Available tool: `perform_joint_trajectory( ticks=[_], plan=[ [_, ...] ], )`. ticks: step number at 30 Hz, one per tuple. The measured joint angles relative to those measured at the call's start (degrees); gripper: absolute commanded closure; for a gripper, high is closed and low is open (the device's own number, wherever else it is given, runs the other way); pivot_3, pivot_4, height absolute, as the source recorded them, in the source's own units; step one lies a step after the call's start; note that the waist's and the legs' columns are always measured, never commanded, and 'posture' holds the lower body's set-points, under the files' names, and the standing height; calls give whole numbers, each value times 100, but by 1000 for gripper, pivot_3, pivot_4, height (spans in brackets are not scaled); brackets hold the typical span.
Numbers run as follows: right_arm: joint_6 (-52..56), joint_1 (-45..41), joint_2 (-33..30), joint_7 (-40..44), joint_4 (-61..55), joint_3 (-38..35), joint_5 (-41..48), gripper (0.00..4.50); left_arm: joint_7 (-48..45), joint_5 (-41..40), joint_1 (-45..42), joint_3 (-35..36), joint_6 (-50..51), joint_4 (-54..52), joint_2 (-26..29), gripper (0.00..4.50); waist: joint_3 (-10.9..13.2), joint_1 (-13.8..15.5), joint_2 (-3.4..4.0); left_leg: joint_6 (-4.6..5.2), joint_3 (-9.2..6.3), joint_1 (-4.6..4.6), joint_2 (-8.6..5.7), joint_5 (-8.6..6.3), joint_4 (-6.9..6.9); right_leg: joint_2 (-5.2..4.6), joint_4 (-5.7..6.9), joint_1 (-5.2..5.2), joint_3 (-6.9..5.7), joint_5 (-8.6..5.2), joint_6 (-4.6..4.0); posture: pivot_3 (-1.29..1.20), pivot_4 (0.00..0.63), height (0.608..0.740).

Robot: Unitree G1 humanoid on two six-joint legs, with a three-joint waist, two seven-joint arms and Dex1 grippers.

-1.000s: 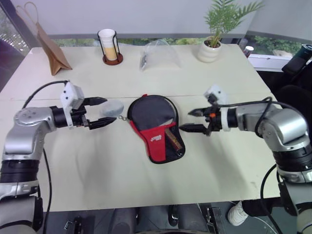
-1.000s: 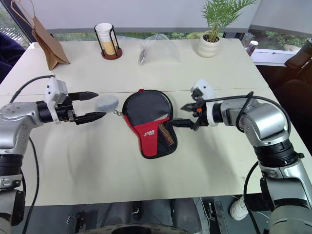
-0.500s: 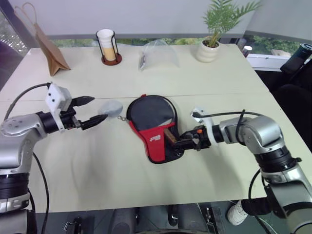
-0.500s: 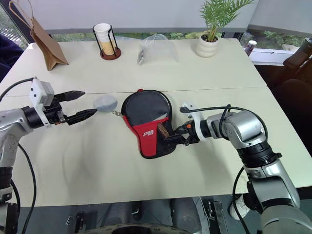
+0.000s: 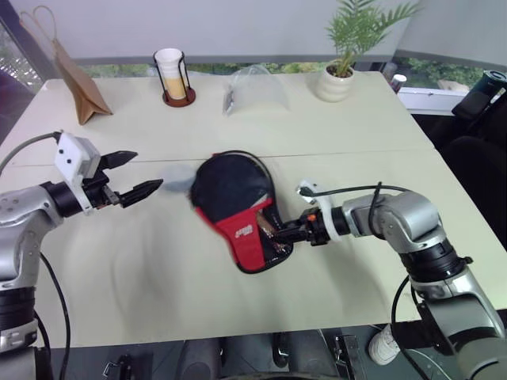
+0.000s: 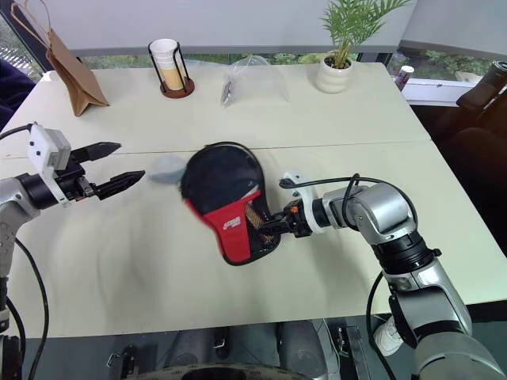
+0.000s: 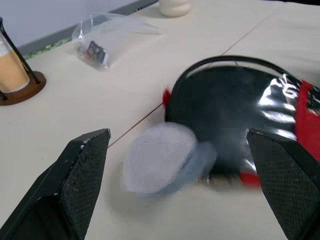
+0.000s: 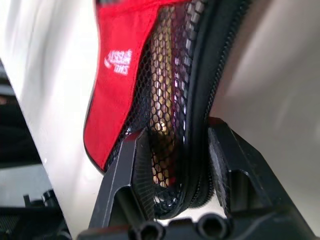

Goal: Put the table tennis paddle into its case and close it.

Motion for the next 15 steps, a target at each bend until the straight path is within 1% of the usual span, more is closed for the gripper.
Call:
perform_joint_trajectory(
  ticks=[5,10,12,15],
  plan=[
    [334,288,-48,-149,-530,-145,100,3398,71,-8,147,57,0,-87,0,0,-1,17,-1,0,0,-1,-1,0,0,-2,-3,1,-1,0,0,0,150,740],
    [1273,749,204,-665,-1203,-747,420,3398,154,-82,228,156,2,-222,0,0,-3,14,-3,0,-2,-1,-1,-1,-1,-3,-5,3,-1,-1,-1,0,150,740],
    [1415,944,236,-960,-1312,-980,690,3398,181,-120,295,161,8,-264,-1,0,-3,21,-4,0,-4,-1,-1,-1,-3,-3,-8,5,-2,-1,-1,0,150,740],
    [1447,1316,258,-1592,-1344,-1411,1393,3398,210,-137,371,170,23,-299,-1,0,-4,34,-5,0,-8,0,-3,-1,-3,-6,-16,13,-6,-2,-4,0,150,740]
  ],
)
